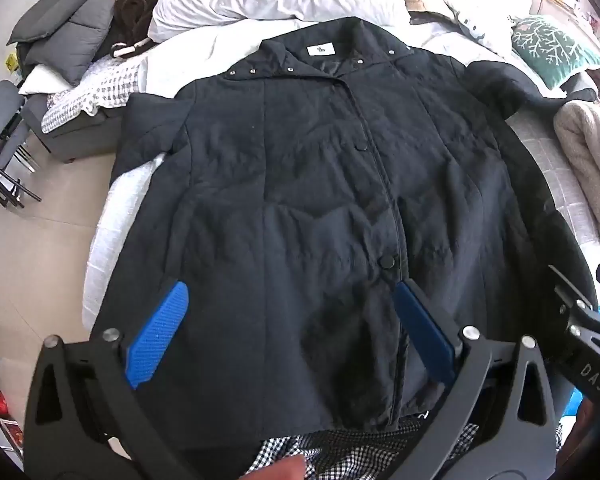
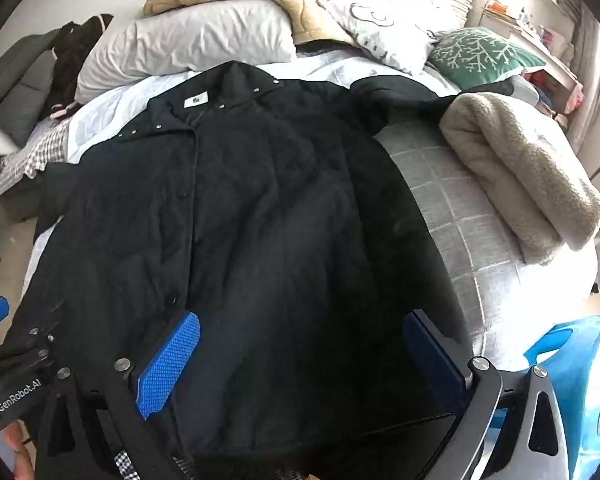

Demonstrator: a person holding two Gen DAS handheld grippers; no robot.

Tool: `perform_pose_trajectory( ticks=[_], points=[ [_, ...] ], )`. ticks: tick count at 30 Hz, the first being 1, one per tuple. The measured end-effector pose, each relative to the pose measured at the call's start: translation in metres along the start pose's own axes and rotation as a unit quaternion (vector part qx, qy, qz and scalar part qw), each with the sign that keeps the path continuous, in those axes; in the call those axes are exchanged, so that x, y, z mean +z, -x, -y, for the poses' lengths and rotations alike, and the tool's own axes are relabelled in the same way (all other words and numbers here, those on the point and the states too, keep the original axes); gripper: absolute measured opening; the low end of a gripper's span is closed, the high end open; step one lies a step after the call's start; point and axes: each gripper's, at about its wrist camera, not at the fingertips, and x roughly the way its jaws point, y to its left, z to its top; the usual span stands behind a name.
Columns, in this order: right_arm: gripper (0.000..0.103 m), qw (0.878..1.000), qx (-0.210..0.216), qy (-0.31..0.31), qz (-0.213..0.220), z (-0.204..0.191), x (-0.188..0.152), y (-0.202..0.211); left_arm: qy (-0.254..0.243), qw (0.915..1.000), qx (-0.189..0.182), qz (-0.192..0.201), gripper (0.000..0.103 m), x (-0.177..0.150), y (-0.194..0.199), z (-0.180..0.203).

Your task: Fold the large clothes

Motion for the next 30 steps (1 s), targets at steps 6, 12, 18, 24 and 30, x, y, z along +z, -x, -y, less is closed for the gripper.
perform_pose_trajectory(
  ticks=[6, 12, 18, 24, 30],
  points=[
    [0.103, 1.0, -0.007, 0.003, -0.009, -0.007, -0.002, -0.001, 0.005, 1.0, -0.006, -0.004, 0.102, -0.005, -0.006, -0.002],
    [0.103, 1.0, 0.014, -0.001, -0.011, -0.002, -0.003, -0.002, -0.001, 0.9999, -0.012, -0.008, 0.102, -0.01, -0.01, 0.001],
    [0.103, 1.0, 0.013, -0.005, -0.01, -0.001, -0.005, -0.002, -0.002, 0.9999, -0.012, -0.011, 0.102, -0.011, -0.012, 0.003],
    [0.103, 1.0, 0.017, -0.009, -0.012, -0.001, -0.007, -0.002, -0.007, 0.9997, -0.016, -0.016, 0.102, -0.012, -0.014, 0.006],
    [0.103, 1.0, 0.013, -0.007, -0.014, -0.002, -0.007, -0.004, -0.011, 0.9996, -0.019, -0.019, 0.102, -0.011, -0.015, 0.007]
  ],
)
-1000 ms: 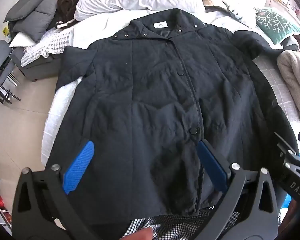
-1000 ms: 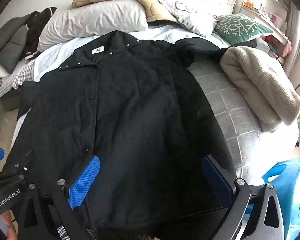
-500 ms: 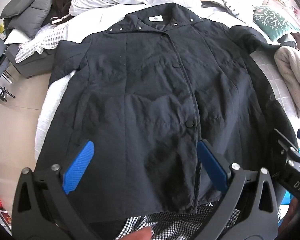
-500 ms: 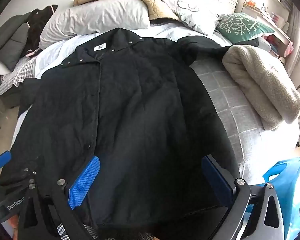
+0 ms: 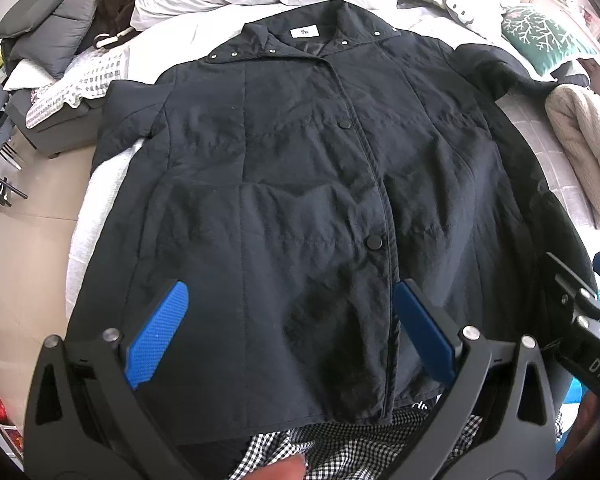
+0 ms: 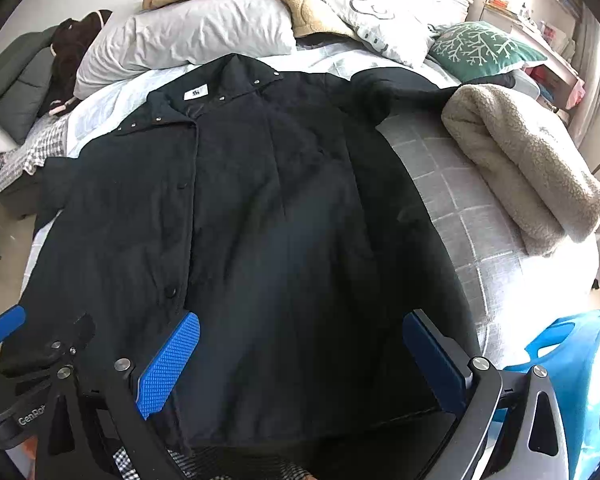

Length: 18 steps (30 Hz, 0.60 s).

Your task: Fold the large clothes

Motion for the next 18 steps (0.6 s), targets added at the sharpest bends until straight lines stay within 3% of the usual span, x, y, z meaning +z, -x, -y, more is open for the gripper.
perform_pose_trajectory(
  ticks=[18],
  points=[
    [0.103, 1.0, 0.002, 0.001, -0.003, -0.0005, 0.0009, -0.003, 0.0, 1.0, -0.002, -0.003, 0.102, 0.0, -0.0014, -0.0013]
  ],
)
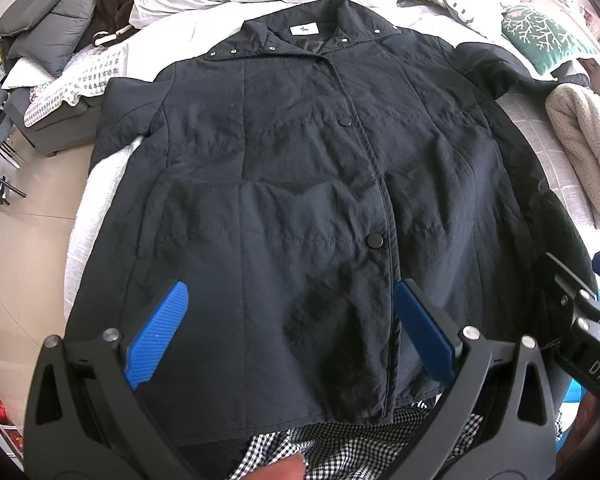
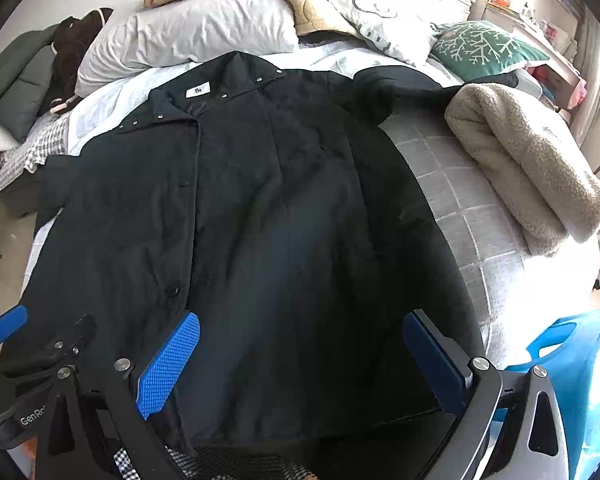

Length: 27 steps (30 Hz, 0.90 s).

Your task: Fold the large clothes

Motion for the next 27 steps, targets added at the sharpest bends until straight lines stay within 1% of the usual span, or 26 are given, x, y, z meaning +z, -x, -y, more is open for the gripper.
perform_pose_trajectory(
  ticks=[27],
  points=[
    [0.103, 1.0, -0.001, 0.001, -0.001, -0.0001, 0.0001, 0.0001, 0.001, 1.0, 0.002, 0.0, 0.102, -0.0011, -0.0014, -0.0008]
  ],
)
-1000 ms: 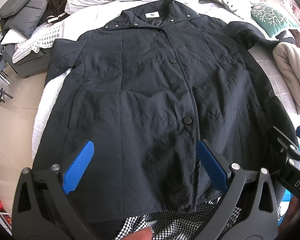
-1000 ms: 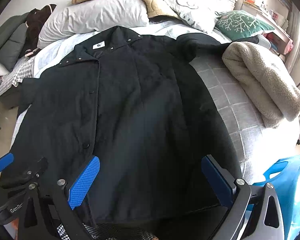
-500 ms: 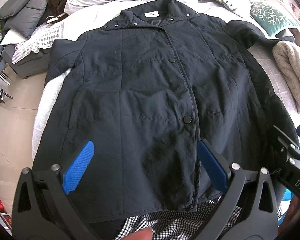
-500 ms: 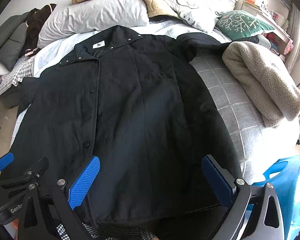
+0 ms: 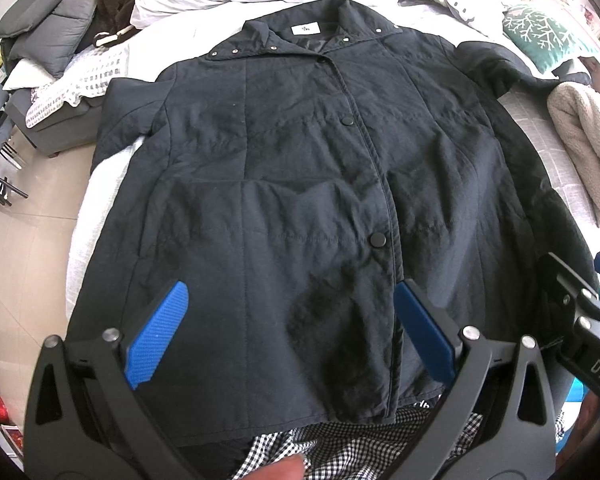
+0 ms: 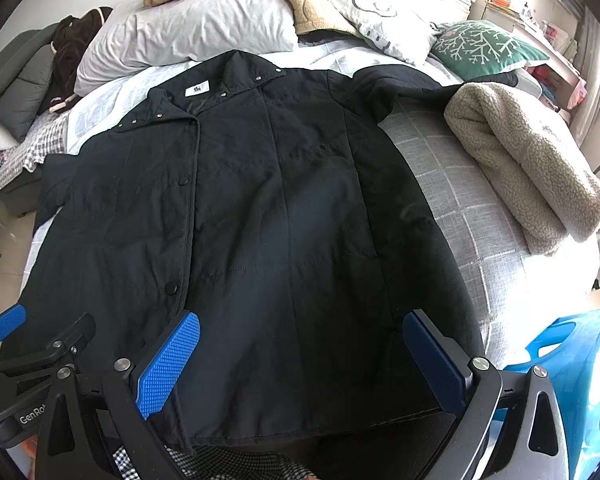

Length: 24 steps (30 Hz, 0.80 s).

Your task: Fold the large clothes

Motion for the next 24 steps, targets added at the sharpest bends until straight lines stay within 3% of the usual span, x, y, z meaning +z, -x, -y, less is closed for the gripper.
perform_pose_trajectory(
  ticks=[19, 24],
  points=[
    [0.103, 1.0, 0.002, 0.017, -0.002, -0.007, 0.011, -0.013, 0.005, 1.0, -0.003, 0.006, 0.102, 0.012, -0.009, -0.003],
    [0.103, 0.999, 0.01, 0.053, 0.006, -0.013, 0.036, -0.023, -0.025, 0.9987, -0.044, -0.008, 0.102, 0.039, -0.024, -0.007]
  ],
)
